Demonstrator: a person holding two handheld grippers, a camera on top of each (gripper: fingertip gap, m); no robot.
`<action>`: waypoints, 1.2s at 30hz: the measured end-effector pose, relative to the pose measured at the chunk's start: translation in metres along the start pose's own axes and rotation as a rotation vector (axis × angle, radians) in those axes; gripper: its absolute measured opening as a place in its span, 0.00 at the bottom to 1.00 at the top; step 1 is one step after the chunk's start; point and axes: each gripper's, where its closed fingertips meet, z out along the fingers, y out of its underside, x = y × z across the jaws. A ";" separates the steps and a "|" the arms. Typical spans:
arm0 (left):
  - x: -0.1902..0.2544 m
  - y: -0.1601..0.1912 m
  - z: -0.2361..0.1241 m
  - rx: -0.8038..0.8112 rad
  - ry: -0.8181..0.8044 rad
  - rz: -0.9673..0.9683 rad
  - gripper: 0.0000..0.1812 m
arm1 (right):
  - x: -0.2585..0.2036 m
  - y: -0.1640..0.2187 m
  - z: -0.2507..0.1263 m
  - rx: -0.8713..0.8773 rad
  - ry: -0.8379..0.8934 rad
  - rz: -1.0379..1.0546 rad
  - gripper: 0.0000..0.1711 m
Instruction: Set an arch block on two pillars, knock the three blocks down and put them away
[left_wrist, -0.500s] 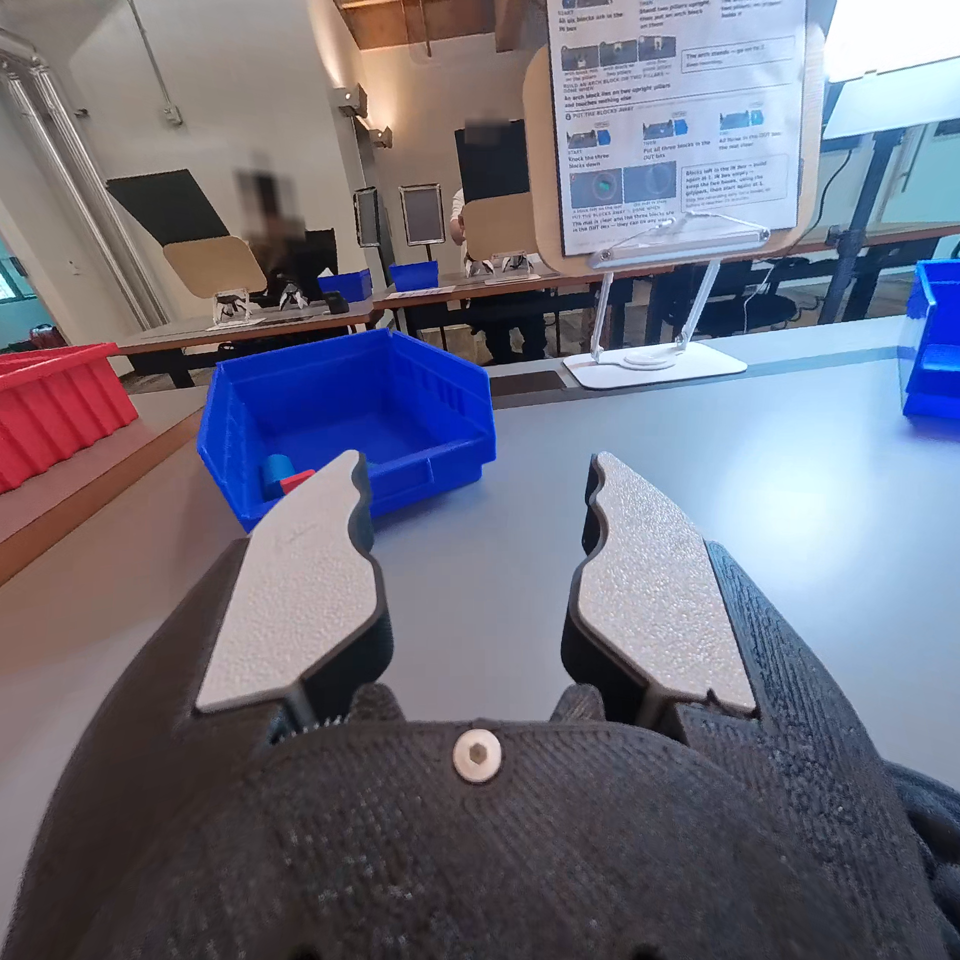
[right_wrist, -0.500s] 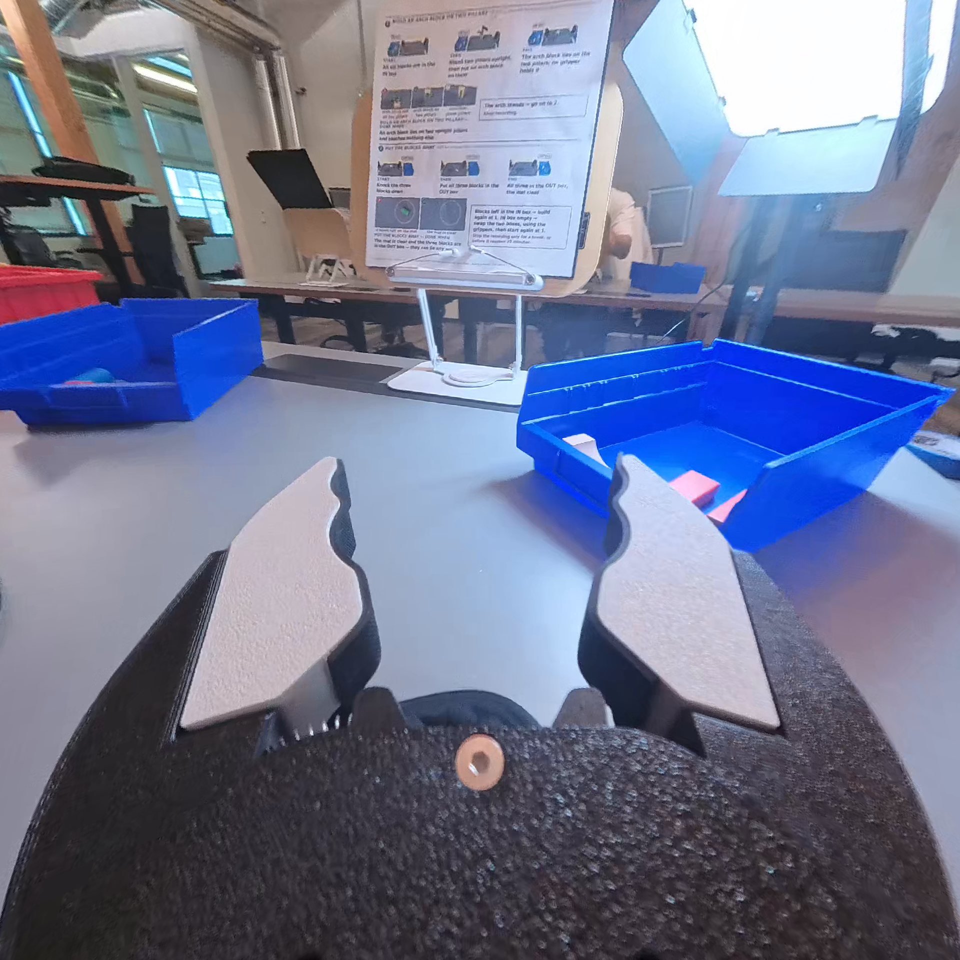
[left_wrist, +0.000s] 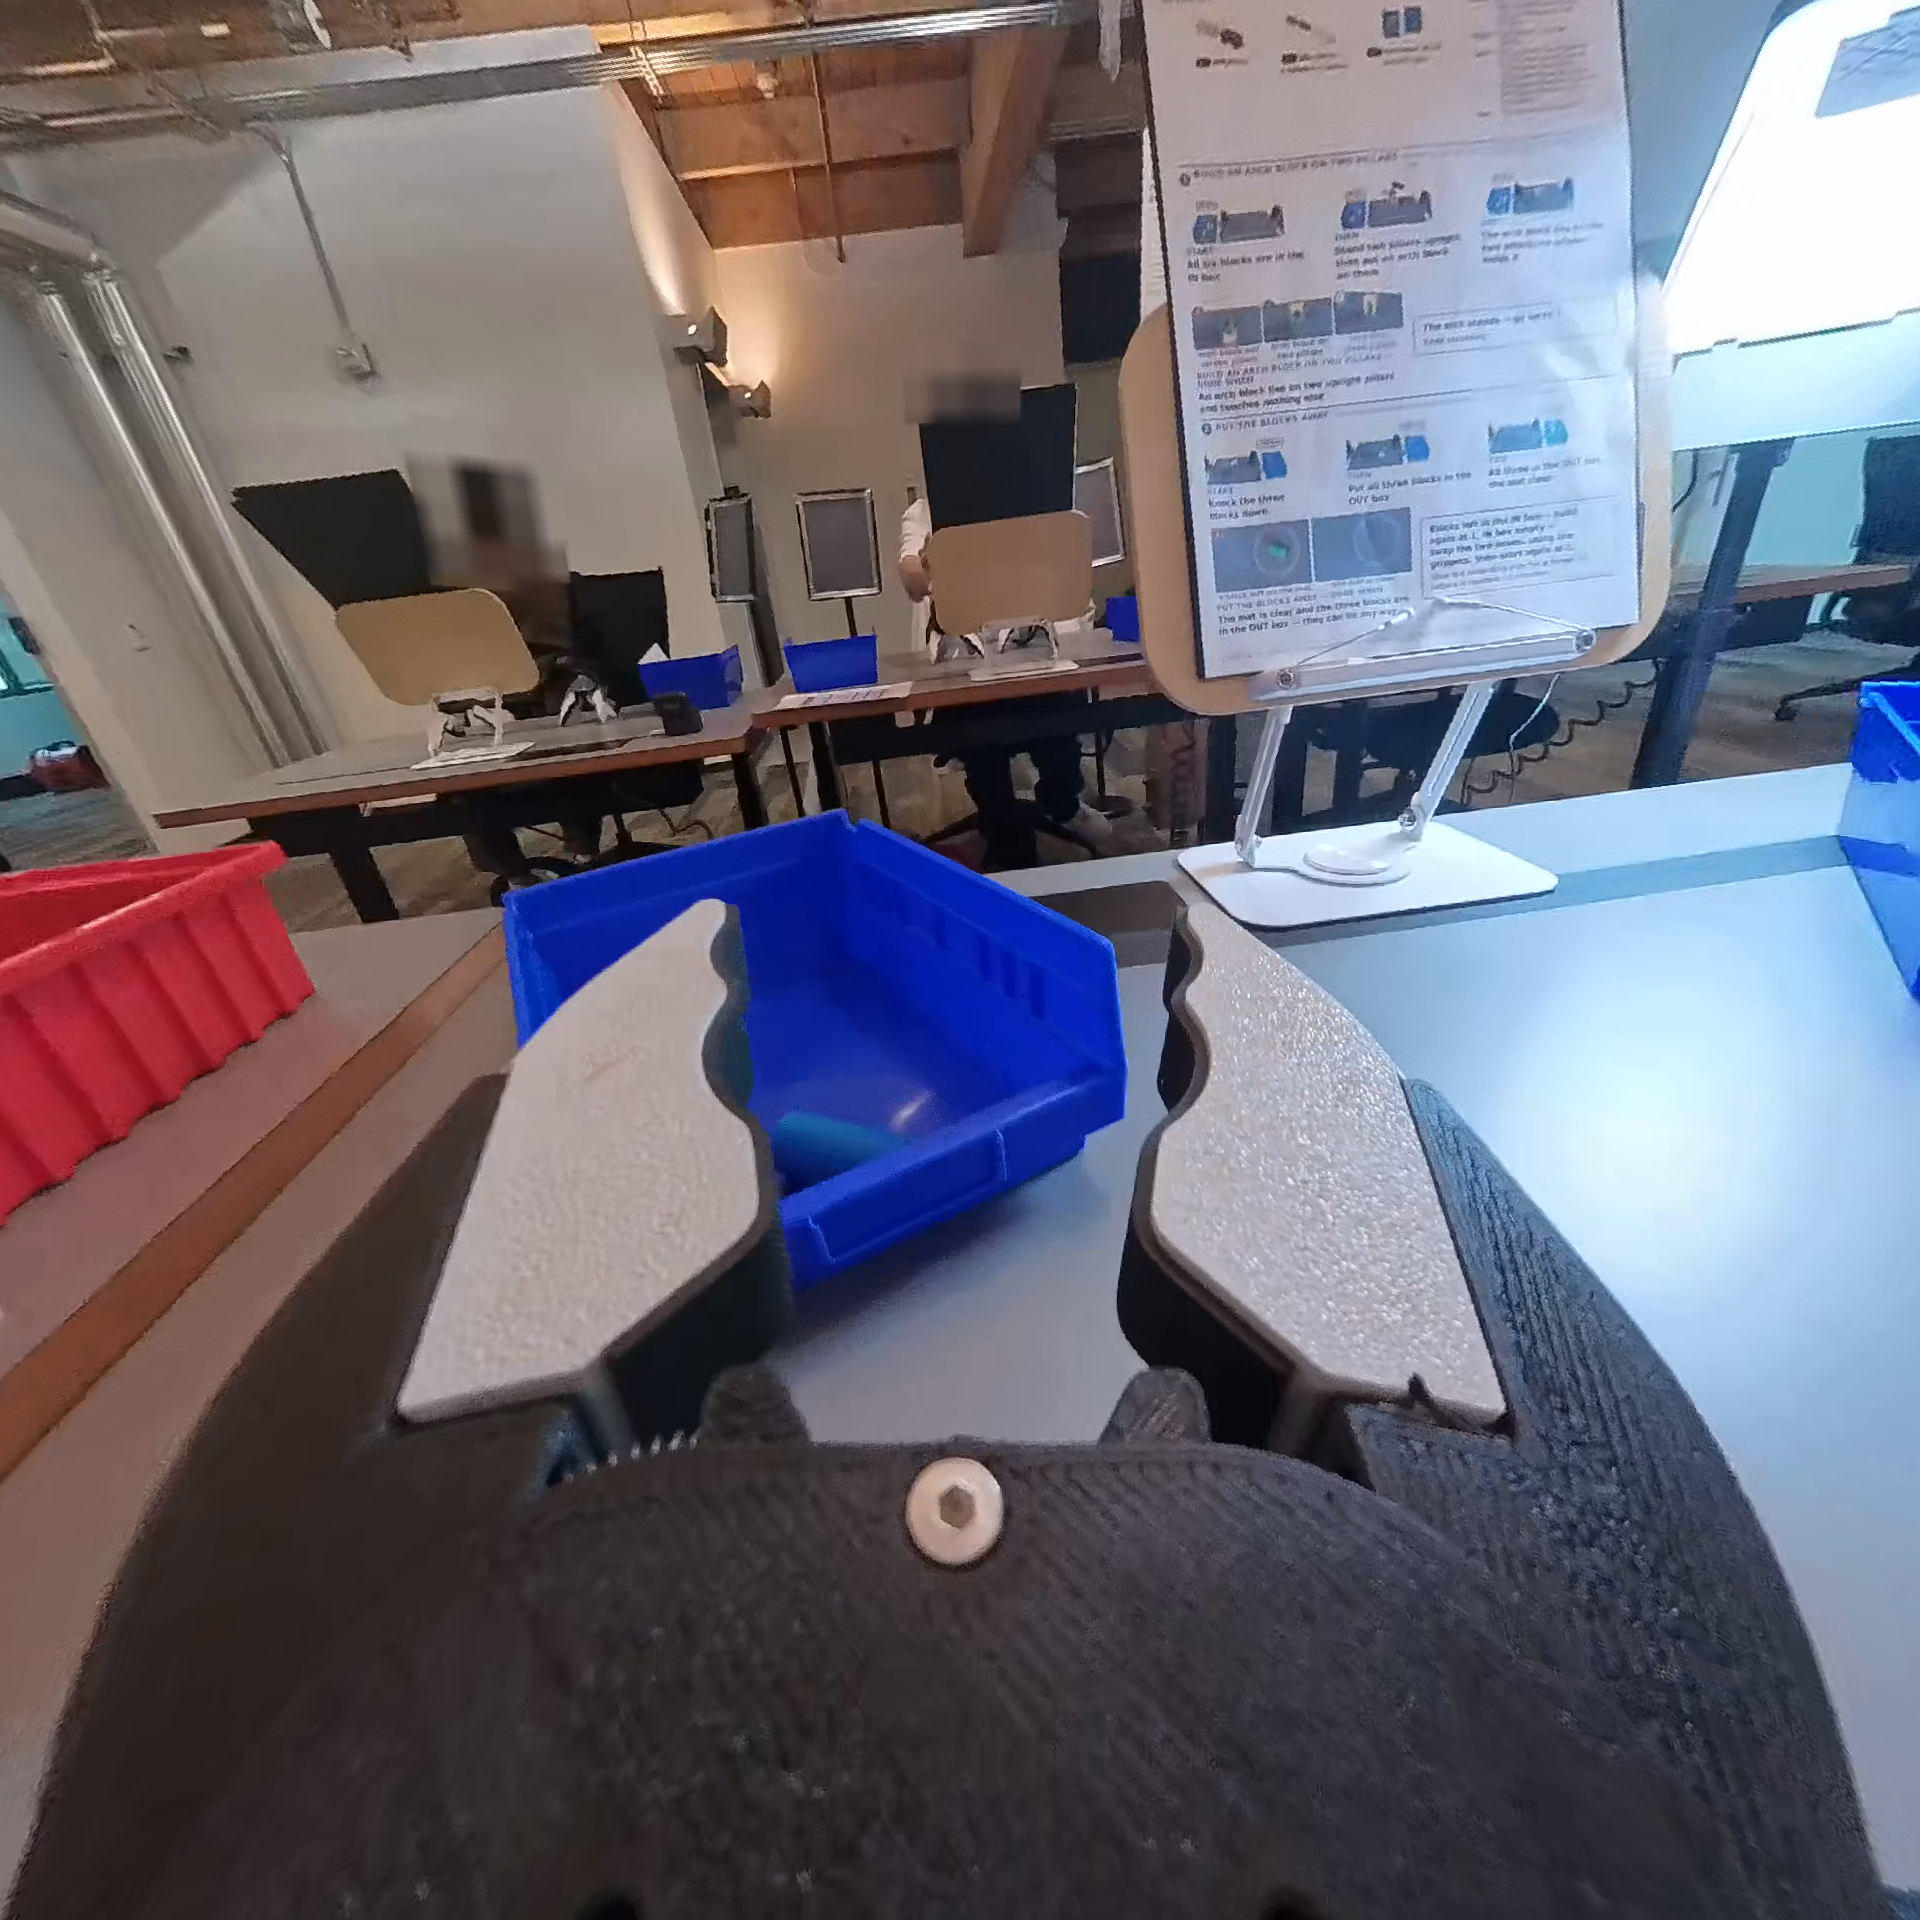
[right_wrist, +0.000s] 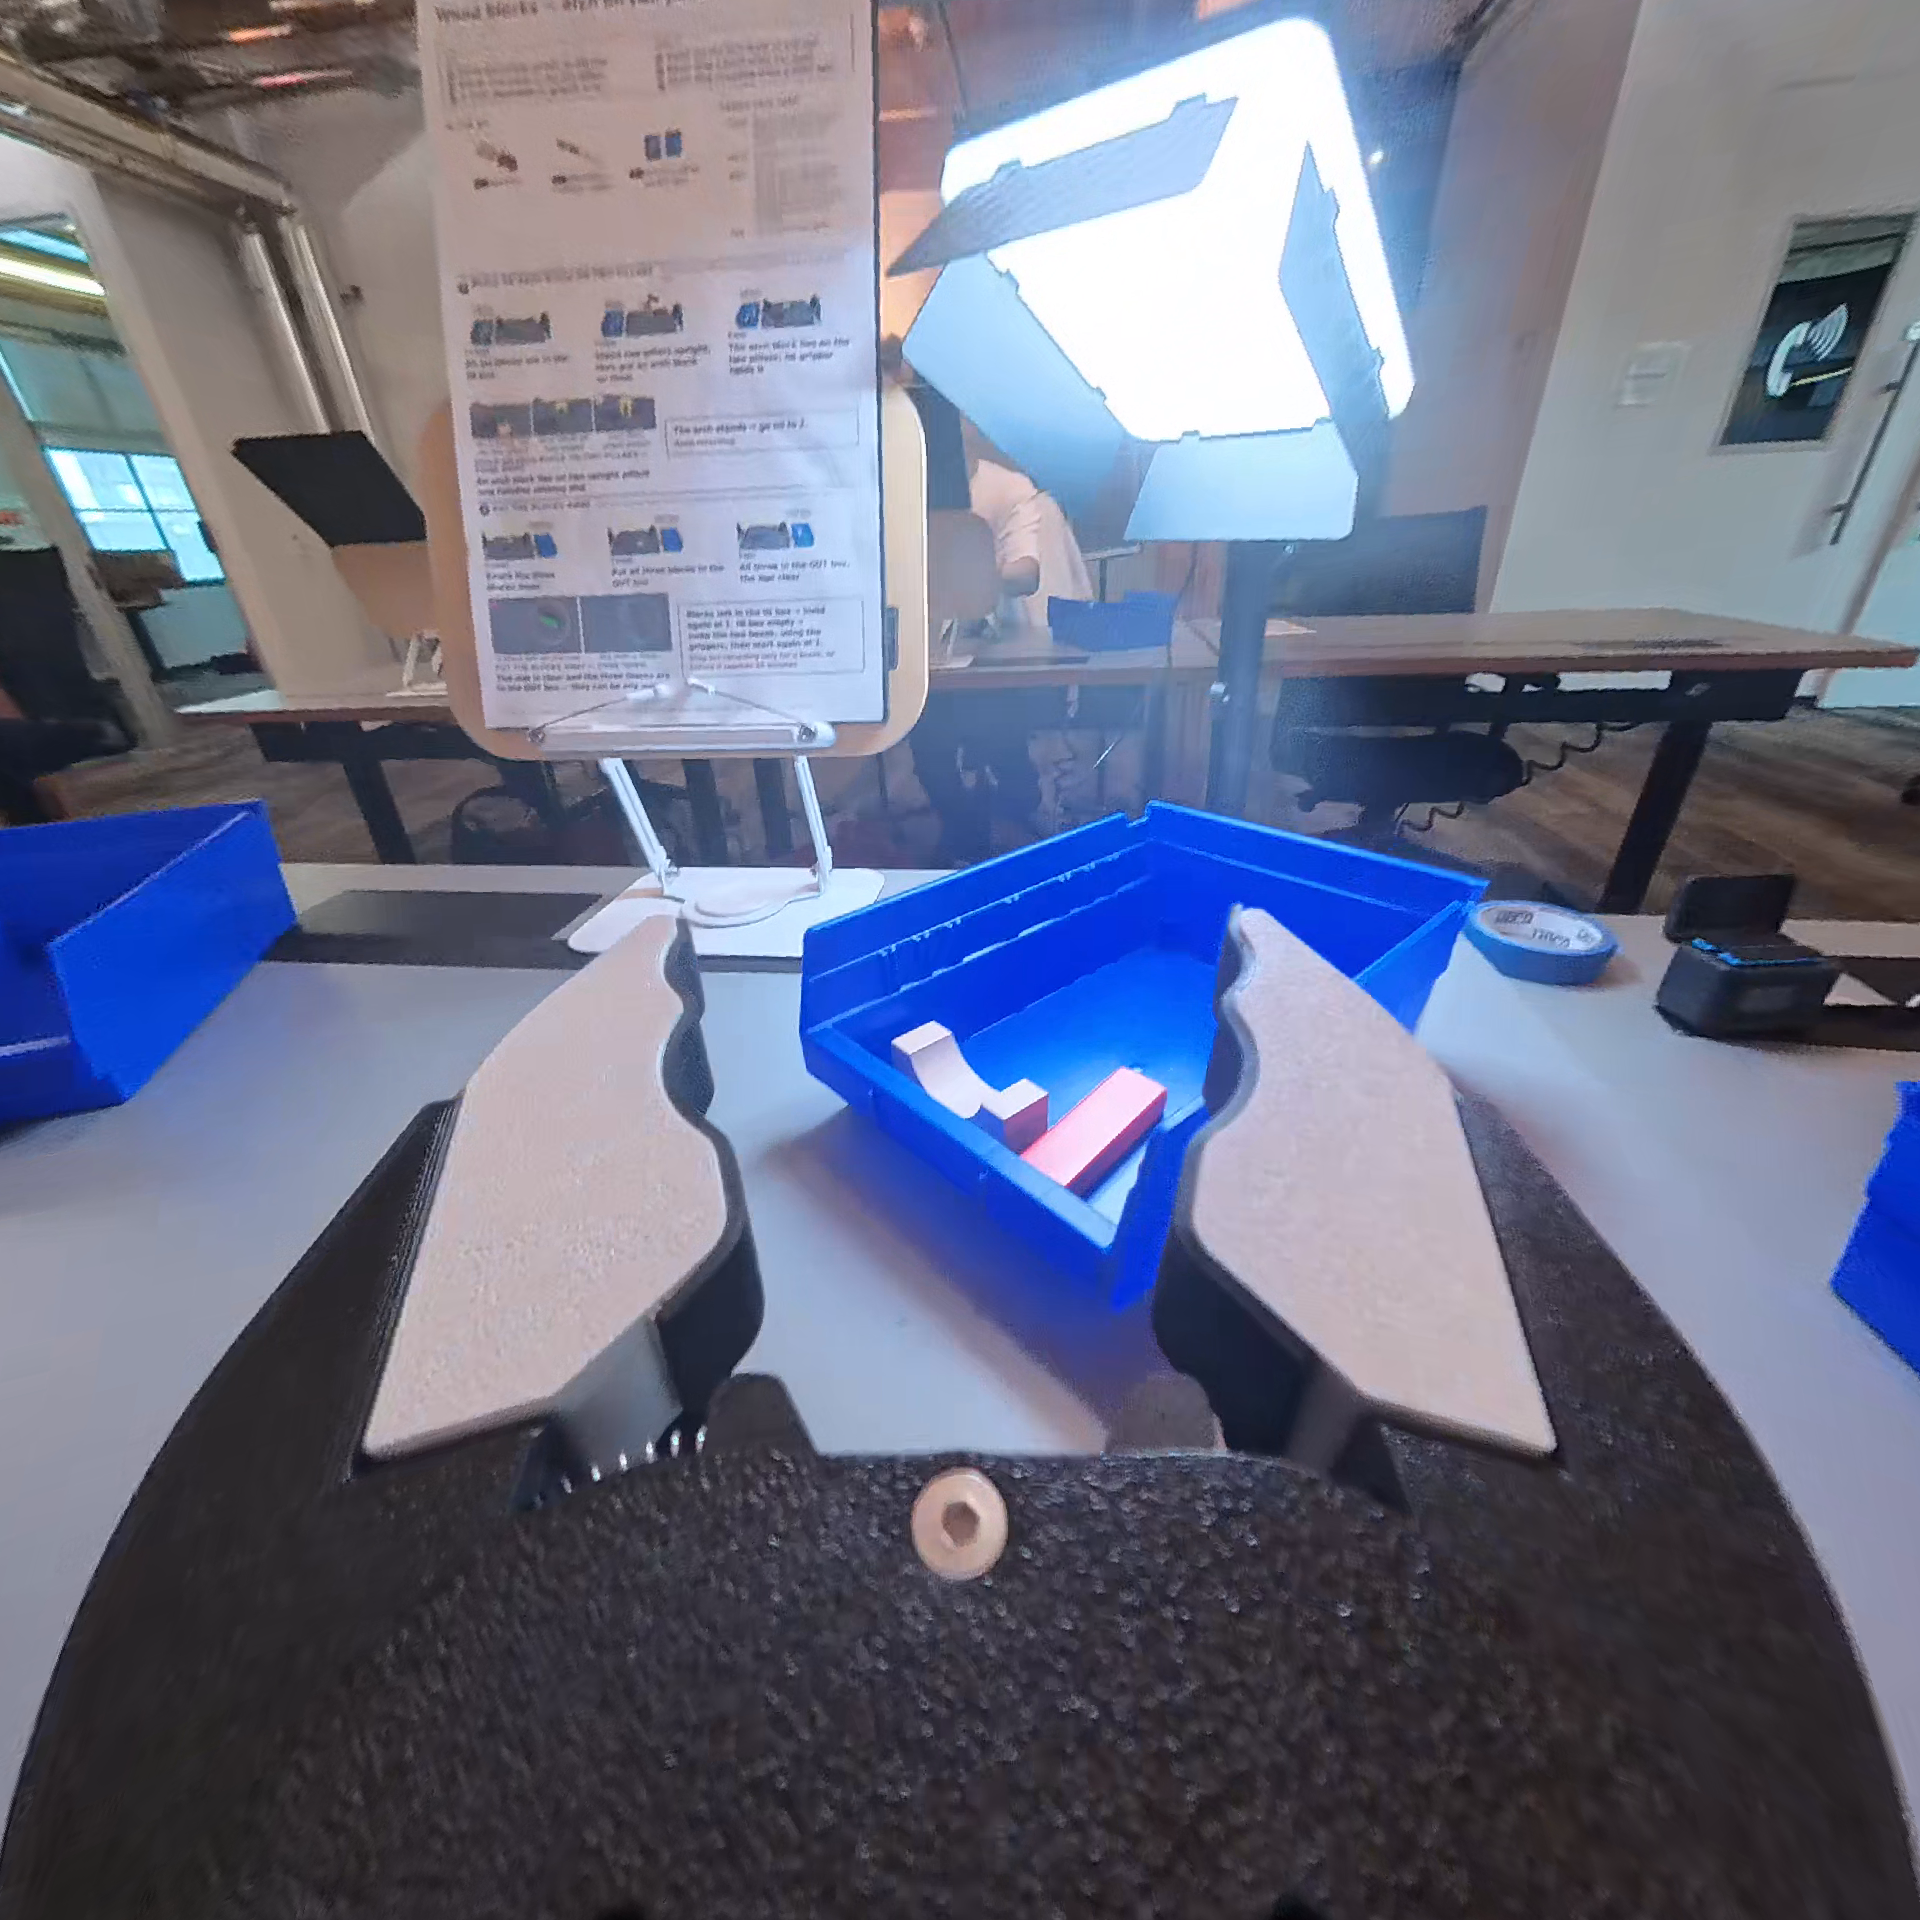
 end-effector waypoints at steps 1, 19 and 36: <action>-0.003 -0.001 0.004 0.002 0.004 0.010 0.43 | 0.003 -0.004 0.000 0.011 0.012 -0.009 0.55; 0.043 -0.012 0.040 0.002 0.193 0.067 0.39 | -0.019 -0.019 0.066 0.080 -0.254 -0.020 0.50; 0.019 0.027 0.062 -0.093 0.231 -0.011 0.39 | -0.061 0.036 0.100 -0.058 -0.374 0.084 0.50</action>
